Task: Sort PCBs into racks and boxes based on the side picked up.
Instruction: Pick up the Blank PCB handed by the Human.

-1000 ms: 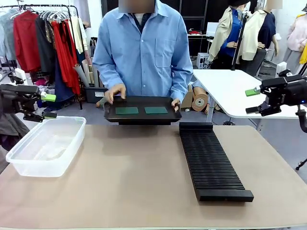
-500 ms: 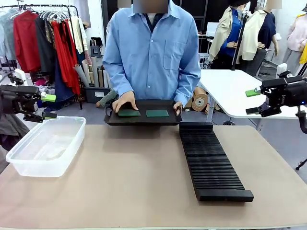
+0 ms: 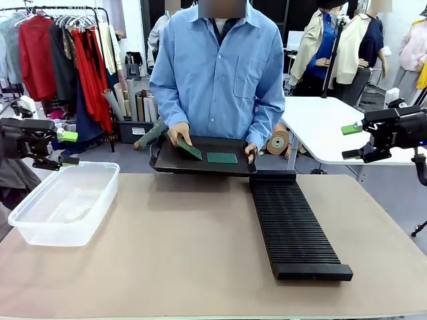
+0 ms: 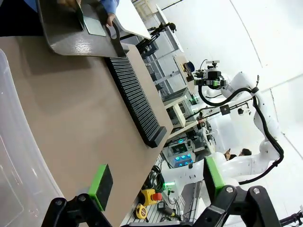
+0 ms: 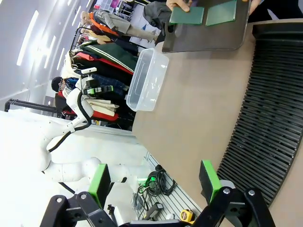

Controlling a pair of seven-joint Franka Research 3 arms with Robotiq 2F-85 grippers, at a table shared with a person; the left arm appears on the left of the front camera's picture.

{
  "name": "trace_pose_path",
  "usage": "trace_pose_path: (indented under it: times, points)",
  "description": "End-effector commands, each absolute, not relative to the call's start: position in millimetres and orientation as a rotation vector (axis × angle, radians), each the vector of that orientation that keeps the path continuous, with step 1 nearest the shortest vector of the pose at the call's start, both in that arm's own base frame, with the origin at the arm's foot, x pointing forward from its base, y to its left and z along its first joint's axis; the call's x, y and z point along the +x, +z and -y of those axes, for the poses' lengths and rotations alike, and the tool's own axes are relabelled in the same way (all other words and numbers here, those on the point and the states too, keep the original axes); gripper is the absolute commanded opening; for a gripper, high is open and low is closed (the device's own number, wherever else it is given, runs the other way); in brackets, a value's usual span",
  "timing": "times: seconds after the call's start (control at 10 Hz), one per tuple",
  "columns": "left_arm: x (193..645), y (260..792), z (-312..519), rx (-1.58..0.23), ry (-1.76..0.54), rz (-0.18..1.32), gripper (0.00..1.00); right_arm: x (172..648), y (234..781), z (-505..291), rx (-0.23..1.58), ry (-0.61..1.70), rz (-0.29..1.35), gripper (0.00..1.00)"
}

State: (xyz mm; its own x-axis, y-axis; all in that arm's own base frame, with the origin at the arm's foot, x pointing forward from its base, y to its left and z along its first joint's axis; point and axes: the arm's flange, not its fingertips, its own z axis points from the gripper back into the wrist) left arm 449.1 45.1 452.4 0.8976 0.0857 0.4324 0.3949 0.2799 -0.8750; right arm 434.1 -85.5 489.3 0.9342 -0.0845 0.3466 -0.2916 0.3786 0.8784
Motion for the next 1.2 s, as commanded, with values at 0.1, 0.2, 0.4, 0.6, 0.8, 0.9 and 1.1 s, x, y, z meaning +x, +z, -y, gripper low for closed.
trace_pose_path:
  times: [0.1,0.2,0.4,0.6,0.8,0.9,1.1]
  points:
    - [449.2,452.8,-46.3,-1.281,-0.213,0.441,1.00,433.5,491.1,85.3,1.179,0.142,0.364,1.00]
    - [449.2,452.8,-46.3,-1.281,-0.213,0.441,1.00,433.5,491.1,85.3,1.179,0.142,0.364,1.00]
    - [449.2,452.8,-46.3,-1.281,-0.213,0.441,1.00,433.5,491.1,85.3,1.179,0.142,0.364,1.00]
    - [449.2,452.8,-46.3,-1.281,-0.213,0.441,1.00,433.5,491.1,85.3,1.179,0.142,0.364,1.00]
    - [449.2,452.8,-46.3,-1.281,-0.213,0.441,1.00,433.5,491.1,85.3,1.179,0.142,0.364,1.00]
    - [449.2,452.8,-46.3,-1.281,-0.213,0.441,1.00,433.5,491.1,85.3,1.179,0.142,0.364,1.00]
    - [449.2,452.8,-46.3,-1.281,-0.213,0.441,1.00,433.5,491.1,85.3,1.179,0.142,0.364,1.00]
